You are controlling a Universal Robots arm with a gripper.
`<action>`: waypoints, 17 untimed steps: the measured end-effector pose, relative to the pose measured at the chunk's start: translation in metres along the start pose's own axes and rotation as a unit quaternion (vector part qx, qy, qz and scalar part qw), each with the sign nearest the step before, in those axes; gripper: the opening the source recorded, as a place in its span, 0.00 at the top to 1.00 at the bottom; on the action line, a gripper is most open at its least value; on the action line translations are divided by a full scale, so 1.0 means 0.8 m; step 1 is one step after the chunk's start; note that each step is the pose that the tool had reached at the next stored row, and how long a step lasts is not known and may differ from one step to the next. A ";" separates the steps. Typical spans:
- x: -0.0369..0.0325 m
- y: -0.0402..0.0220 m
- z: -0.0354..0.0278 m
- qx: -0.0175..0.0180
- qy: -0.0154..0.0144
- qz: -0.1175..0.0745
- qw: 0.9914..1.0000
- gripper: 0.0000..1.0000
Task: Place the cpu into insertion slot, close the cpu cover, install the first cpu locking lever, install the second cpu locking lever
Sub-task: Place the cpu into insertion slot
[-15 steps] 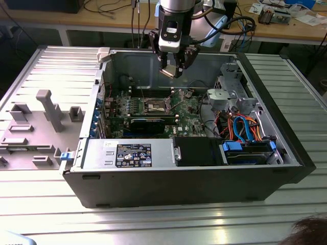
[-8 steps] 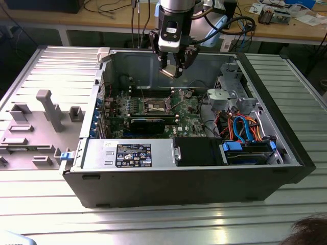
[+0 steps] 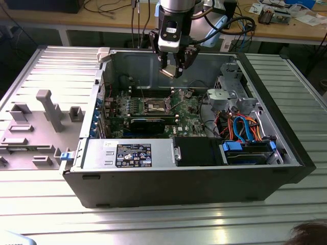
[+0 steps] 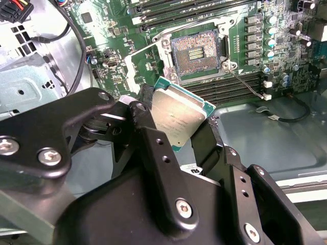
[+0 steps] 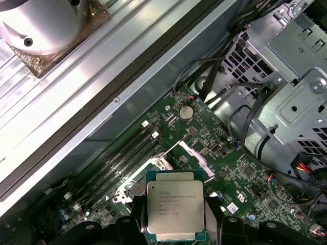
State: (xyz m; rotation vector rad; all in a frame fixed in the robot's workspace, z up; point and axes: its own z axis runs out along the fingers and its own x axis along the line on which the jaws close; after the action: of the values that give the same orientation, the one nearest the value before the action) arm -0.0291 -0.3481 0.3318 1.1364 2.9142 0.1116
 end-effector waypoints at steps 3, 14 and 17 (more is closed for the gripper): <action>0.0000 0.0000 0.0000 0.000 0.000 0.001 1.000 0.45; 0.0000 0.0000 0.0000 0.000 0.000 0.005 1.000 0.45; 0.0000 0.0000 0.0000 0.000 0.000 0.006 1.000 0.45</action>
State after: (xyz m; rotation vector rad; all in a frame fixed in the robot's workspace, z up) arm -0.0291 -0.3481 0.3318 1.1542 2.9067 0.1114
